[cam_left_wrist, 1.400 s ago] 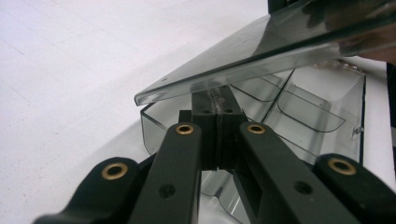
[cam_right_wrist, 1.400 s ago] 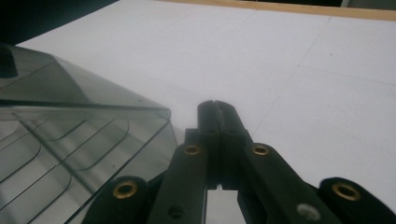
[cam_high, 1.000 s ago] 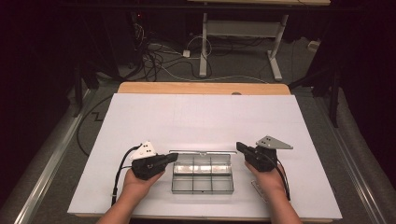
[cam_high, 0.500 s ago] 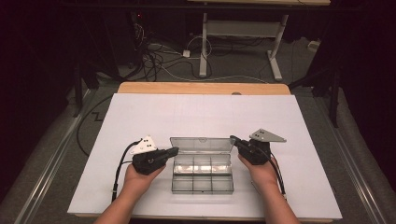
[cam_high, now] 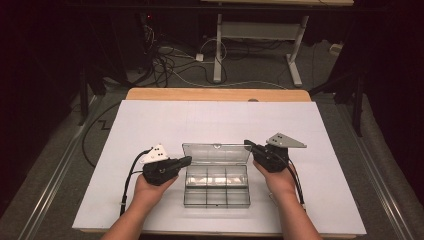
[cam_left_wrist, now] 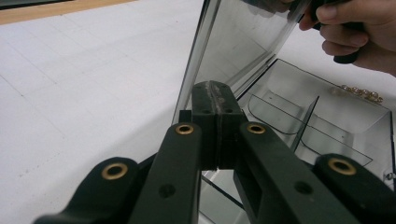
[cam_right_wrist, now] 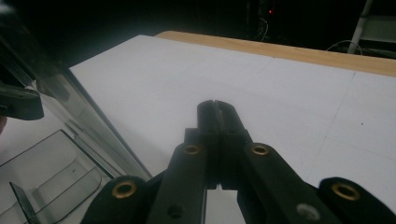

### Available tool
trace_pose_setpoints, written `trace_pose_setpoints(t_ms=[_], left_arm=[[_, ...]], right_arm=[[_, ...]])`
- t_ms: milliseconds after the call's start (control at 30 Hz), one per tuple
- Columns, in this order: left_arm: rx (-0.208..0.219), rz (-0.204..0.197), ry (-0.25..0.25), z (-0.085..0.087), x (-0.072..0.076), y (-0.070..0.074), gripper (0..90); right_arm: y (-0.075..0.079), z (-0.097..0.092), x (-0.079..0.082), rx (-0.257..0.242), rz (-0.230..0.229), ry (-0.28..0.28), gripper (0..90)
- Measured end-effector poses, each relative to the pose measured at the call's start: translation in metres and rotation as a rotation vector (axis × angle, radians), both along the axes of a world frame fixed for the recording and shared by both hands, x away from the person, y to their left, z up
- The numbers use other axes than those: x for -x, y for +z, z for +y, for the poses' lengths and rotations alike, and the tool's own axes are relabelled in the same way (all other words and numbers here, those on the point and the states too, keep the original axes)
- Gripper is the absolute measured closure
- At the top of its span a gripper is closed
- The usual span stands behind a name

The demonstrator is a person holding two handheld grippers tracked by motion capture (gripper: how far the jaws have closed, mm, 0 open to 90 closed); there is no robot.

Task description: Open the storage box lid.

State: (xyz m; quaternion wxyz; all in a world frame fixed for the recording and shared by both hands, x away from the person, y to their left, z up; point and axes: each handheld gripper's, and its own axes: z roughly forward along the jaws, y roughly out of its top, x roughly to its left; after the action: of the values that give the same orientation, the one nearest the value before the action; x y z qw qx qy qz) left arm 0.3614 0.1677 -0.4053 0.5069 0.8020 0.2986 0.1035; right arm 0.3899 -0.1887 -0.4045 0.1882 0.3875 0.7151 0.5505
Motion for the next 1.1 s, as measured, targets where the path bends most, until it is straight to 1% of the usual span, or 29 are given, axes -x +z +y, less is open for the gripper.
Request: trace_pose_setpoints(t_ms=[133, 267, 400, 600, 733, 800, 933, 1000, 1067, 1100], left_arm=[[-0.002, 0.0, 0.004, 0.0, -0.001, 0.0, 87.8], [-0.004, 0.005, 0.008, 0.001, -0.003, -0.001, 87.9], [-0.003, 0.005, 0.012, 0.0, -0.004, -0.002, 87.8], [0.0, 0.009, 0.015, 0.0, -0.005, -0.003, 87.8], [-0.006, 0.005, 0.016, 0.002, -0.003, -0.002, 87.8], [-0.015, -0.007, 0.029, 0.006, 0.0, 0.0, 87.6], [-0.011, -0.017, 0.074, 0.018, 0.001, -0.001, 87.7], [-0.015, -0.018, 0.096, 0.021, -0.001, 0.0, 87.8], [-0.035, -0.023, 0.113, 0.022, -0.006, 0.001, 87.8], [-0.031, -0.021, 0.124, 0.022, -0.01, 0.002, 87.8]], right_arm=[[0.004, 0.002, 0.002, -0.006, -0.015, 0.006, 90.0], [0.007, 0.003, 0.003, -0.009, -0.023, 0.017, 90.0], [0.008, 0.004, 0.003, -0.014, -0.027, 0.016, 90.0], [0.006, 0.003, 0.0, -0.016, -0.021, 0.012, 90.0], [0.006, 0.002, -0.002, -0.019, -0.016, 0.004, 90.0], [0.005, 0.002, -0.003, -0.02, -0.014, 0.004, 90.0], [0.004, 0.001, -0.005, -0.019, -0.009, 0.0, 90.0], [0.004, 0.001, -0.006, -0.019, -0.008, -0.004, 90.0], [0.003, 0.001, -0.007, -0.02, -0.006, -0.004, 90.0], [0.003, 0.001, -0.008, -0.019, -0.006, -0.004, 90.0]])
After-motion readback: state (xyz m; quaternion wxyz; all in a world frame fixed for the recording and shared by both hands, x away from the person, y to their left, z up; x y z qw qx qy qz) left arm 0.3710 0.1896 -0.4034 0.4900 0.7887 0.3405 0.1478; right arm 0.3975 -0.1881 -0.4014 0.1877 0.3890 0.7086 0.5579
